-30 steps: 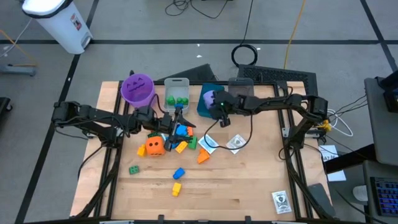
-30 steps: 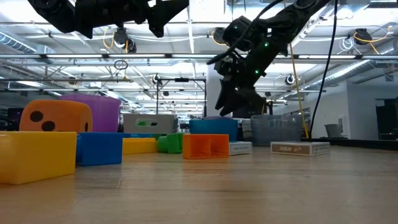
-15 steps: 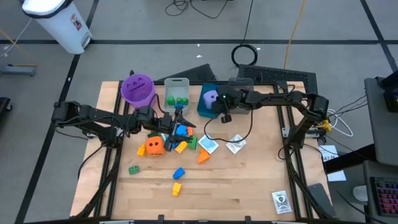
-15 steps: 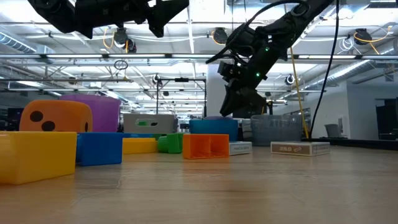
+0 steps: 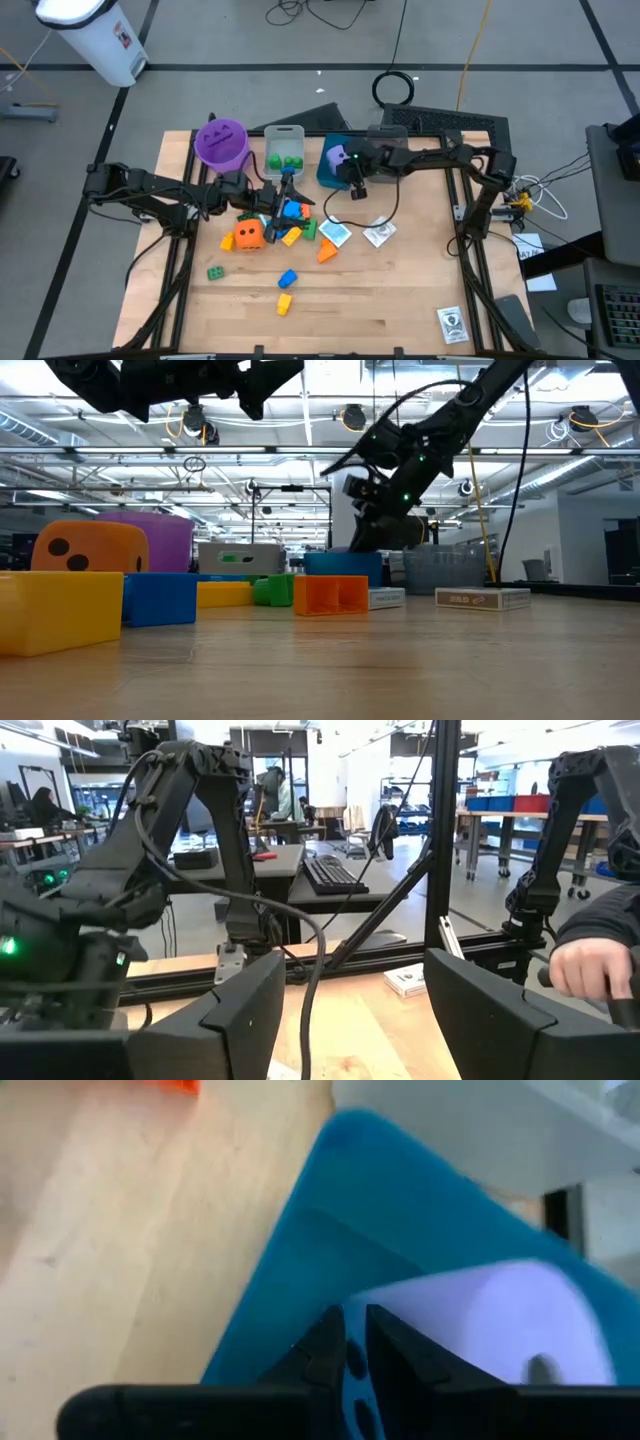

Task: Pick & Place Toys
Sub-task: Put the purple dice into the blue bin

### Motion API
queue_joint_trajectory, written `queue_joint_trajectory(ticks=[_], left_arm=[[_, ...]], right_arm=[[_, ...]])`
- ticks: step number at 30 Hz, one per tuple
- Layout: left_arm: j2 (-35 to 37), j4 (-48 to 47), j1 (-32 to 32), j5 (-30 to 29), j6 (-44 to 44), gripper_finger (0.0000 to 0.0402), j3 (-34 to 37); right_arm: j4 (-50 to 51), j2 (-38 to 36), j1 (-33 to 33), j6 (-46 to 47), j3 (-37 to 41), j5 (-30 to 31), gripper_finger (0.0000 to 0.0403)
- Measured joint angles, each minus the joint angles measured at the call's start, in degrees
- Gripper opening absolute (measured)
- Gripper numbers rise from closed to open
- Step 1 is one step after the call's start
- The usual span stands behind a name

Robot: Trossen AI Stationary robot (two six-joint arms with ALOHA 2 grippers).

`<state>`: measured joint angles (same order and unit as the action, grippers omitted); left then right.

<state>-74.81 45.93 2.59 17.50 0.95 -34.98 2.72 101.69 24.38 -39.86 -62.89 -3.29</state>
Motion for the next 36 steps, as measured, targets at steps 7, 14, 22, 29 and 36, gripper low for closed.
queue_joint_trajectory(ticks=[7, 14, 22, 29, 36], left_arm=[[0.0, -0.4, 0.0, 0.0, 0.0, 0.0243, 0.0], [0.0, -0.8, 0.0, 0.0, 0.0, 0.0243, 0.0], [0.0, -0.8, 0.0, 0.0, 0.1, 0.0243, 0.0], [0.0, -0.8, 0.0, 0.0, 0.1, 0.0243, 0.0], [0.0, -0.8, 0.0, 0.0, 0.1, 0.0243, 0.0]], right_arm=[[-6.4, 3.0, 0.5, 1.6, 0.0, 4.1, 0.0027], [-8.6, 3.1, 0.7, 1.8, 0.0, 9.5, 0.0024], [-8.5, 3.1, 0.7, 1.9, 0.0, 9.4, 0.0025], [-8.0, 3.1, 0.7, 1.7, 0.0, 9.2, 0.0045], [-8.0, 3.1, 0.7, 2.7, 0.0, 9.0, 0.0123]])
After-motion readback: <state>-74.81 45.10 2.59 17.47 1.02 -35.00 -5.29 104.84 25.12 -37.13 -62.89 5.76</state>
